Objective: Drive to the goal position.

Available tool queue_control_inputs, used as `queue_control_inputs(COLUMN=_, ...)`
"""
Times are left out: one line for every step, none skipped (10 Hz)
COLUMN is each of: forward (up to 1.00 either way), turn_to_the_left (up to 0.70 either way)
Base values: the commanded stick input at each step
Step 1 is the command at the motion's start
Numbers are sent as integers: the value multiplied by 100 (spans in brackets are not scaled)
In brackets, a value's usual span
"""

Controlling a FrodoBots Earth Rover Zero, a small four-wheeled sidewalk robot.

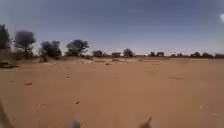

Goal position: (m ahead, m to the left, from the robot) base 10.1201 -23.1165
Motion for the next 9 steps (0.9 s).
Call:
queue_control_inputs(forward=70, turn_to_the_left=0)
queue_control_inputs(forward=70, turn_to_the_left=0)
queue_control_inputs(forward=70, turn_to_the_left=0)
queue_control_inputs(forward=70, turn_to_the_left=0)
queue_control_inputs(forward=70, turn_to_the_left=0)
queue_control_inputs(forward=70, turn_to_the_left=0)
queue_control_inputs(forward=70, turn_to_the_left=0)
queue_control_inputs(forward=70, turn_to_the_left=0)
queue_control_inputs(forward=70, turn_to_the_left=0)
